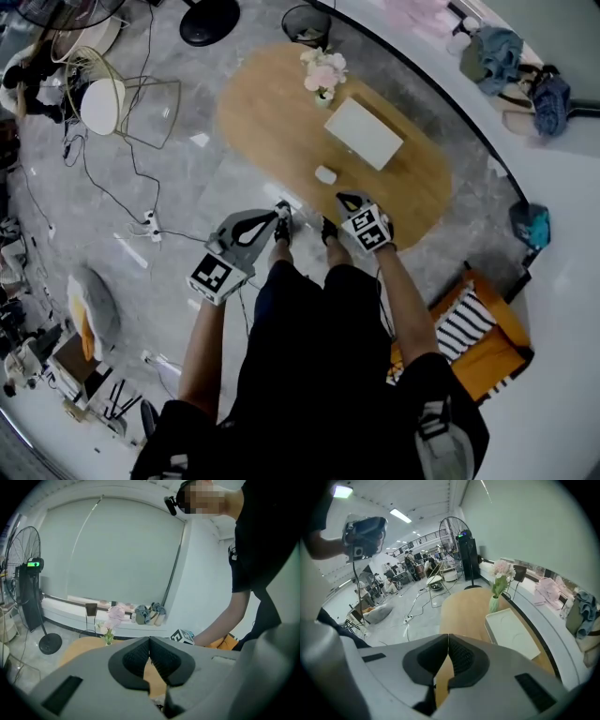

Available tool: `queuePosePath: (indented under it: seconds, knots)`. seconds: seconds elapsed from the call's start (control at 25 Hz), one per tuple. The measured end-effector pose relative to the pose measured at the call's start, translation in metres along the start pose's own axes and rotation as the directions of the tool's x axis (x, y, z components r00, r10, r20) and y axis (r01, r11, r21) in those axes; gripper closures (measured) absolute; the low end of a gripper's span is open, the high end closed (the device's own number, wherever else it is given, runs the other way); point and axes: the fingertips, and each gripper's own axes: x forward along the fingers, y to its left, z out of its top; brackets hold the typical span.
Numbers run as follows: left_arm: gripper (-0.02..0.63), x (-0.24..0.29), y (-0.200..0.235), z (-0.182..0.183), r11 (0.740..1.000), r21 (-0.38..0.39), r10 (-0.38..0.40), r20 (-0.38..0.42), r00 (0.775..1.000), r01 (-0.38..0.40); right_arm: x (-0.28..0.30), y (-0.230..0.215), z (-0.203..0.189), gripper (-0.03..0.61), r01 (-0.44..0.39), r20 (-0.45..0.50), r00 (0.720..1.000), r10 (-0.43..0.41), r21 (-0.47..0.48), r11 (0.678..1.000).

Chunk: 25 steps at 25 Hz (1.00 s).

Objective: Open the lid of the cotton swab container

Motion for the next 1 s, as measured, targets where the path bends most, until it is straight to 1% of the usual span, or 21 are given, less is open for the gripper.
queuePosePath:
  seconds: [0.16,0.32,0.44,0.48,0.52,0.6,0.72,0.76,0.88,1.0]
  knots:
    - [0.614,0.014,0.012,-0.020,0.999,-0.042,0.012,-0.017,1.000,-0.013,0.030,-0.017,-0.011,0.583,-0.028,-0.020,0.999,0.028,0.004,1.000]
    - [0.614,0.026,0.028,-0.043,0.998,-0.063,0.013,-0.011,1.000,-0.014,0.060,-0.029,-0.020,0.581,-0.019,-0.050,0.999,0.017,-0.033,0.999]
    - [0.614,0.036,0.036,-0.061,0.997,-0.073,0.009,-0.017,1.000,-0.010,0.083,-0.037,-0.038,0.572,-0.008,-0.077,0.997,0.004,-0.048,0.999]
    - [0.614,0.039,0.037,-0.067,0.997,-0.080,0.006,-0.020,1.000,-0.007,0.090,-0.040,-0.046,0.535,-0.003,-0.097,0.995,-0.002,-0.057,0.998]
    - [0.614,0.042,0.038,-0.072,0.996,-0.088,0.003,-0.024,1.000,-0.005,0.097,-0.042,-0.053,0.482,0.000,-0.122,0.993,-0.009,-0.069,0.998]
    - [0.614,0.046,0.038,-0.081,0.994,-0.107,-0.005,-0.032,0.999,0.001,0.110,-0.044,-0.064,0.412,-0.001,-0.169,0.986,-0.017,-0.109,0.994]
    - [0.614,0.050,0.040,-0.093,0.991,-0.133,-0.008,-0.046,0.999,0.002,0.132,-0.045,-0.079,0.370,-0.008,-0.236,0.971,-0.036,-0.183,0.983]
    - [0.614,0.052,0.042,-0.096,0.990,-0.138,-0.007,-0.049,0.999,0.000,0.139,-0.047,-0.082,0.368,-0.001,-0.251,0.966,-0.053,-0.212,0.977]
    - [0.614,0.053,0.044,-0.103,0.989,-0.147,-0.002,-0.048,0.999,-0.005,0.156,-0.056,-0.087,0.365,0.041,-0.268,0.955,-0.125,-0.297,0.954]
    - [0.614,0.051,0.049,-0.108,0.988,-0.152,0.006,-0.052,0.999,-0.014,0.170,-0.063,-0.091,0.328,0.060,-0.292,0.942,-0.165,-0.338,0.939]
